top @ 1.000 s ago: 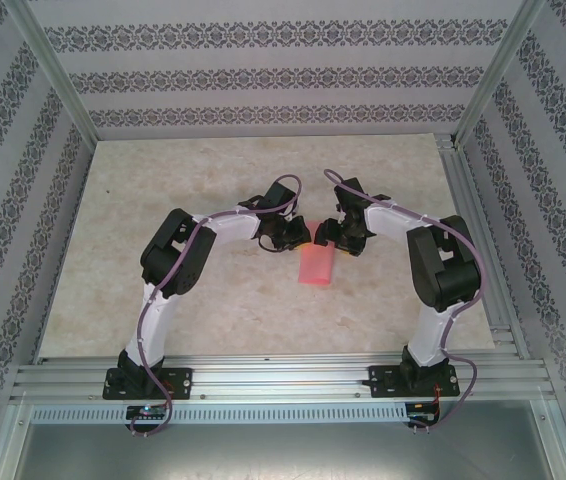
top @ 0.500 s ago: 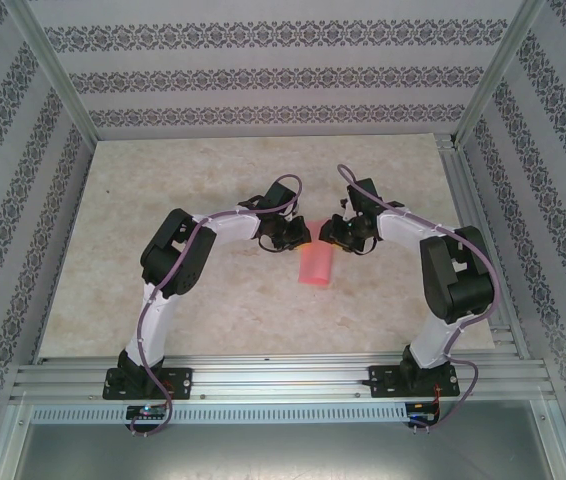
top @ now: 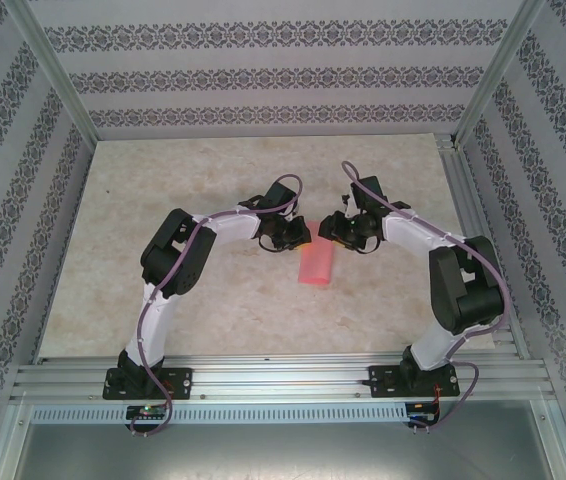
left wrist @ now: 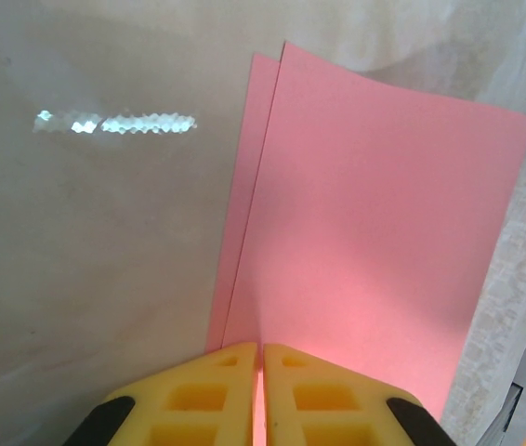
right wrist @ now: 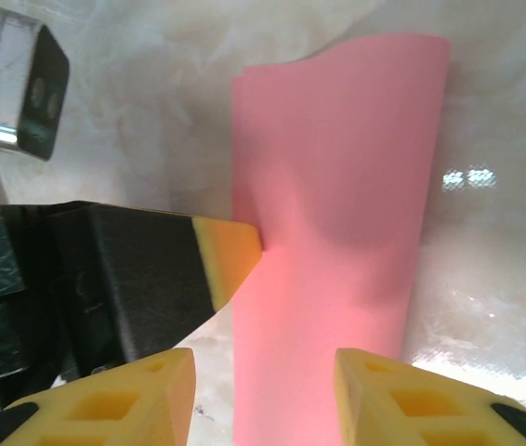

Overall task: Fold a paper plane with a square sheet of paper (pick it up from the middle)
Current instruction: Hold the square sheet of paper at the center of the table, then fold the square sheet of paper in half at the center of the table.

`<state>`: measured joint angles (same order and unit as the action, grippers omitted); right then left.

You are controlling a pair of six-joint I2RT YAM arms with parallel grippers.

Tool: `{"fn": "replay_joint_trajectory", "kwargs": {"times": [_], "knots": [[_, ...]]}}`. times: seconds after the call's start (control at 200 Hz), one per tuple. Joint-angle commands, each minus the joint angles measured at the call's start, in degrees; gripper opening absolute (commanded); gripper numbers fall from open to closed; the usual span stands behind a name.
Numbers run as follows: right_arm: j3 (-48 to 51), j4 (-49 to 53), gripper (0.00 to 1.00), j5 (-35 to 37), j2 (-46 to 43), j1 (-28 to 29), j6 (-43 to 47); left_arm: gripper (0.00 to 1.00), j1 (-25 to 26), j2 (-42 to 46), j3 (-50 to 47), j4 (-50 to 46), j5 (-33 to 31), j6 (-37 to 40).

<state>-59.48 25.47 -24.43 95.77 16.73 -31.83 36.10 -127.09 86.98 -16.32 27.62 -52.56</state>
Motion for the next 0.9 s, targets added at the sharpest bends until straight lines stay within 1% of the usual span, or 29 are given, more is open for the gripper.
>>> {"fn": "replay_joint_trajectory", "kwargs": {"times": [0.0, 0.055, 0.125, 0.295, 0.53, 0.789, 0.899], "knots": [[0.88, -2.53, 0.41, -4.51, -0.55, -0.14, -0.85, 0.13, 0.83, -1.67, 1.53, -2.83, -1.14, 1.49], [1.34, -3.58, 0.4, -5.8, 0.04, -0.12, -1.29, 0.13, 0.84, -1.69, 1.65, -2.83, -1.06, 1.48], [2.16, -3.54, 0.38, -5.29, 1.3, -0.18, -1.28, 0.13, 0.86, -1.85, 1.86, -3.1, -0.97, 1.66], [4.23, -6.06, 0.36, -7.22, 4.08, -0.6, -1.37, 0.13, 0.83, -1.95, 1.8, -3.37, -0.97, 1.88], [4.33, -3.21, 0.37, -2.7, 5.7, -0.9, 0.9, 0.13, 0.84, -2.28, 2.26, -3.37, -0.8, 1.84], [5.2, -3.34, 0.38, -1.78, 7.57, -1.37, 0.92, 0.13, 0.84, -2.71, 2.34, -3.54, -0.58, 1.92], [6.98, -5.05, 0.38, -2.0, 8.75, -1.54, 0.58, 0.13, 0.82, -2.73, 2.25, -3.48, -0.68, 1.95]]}}
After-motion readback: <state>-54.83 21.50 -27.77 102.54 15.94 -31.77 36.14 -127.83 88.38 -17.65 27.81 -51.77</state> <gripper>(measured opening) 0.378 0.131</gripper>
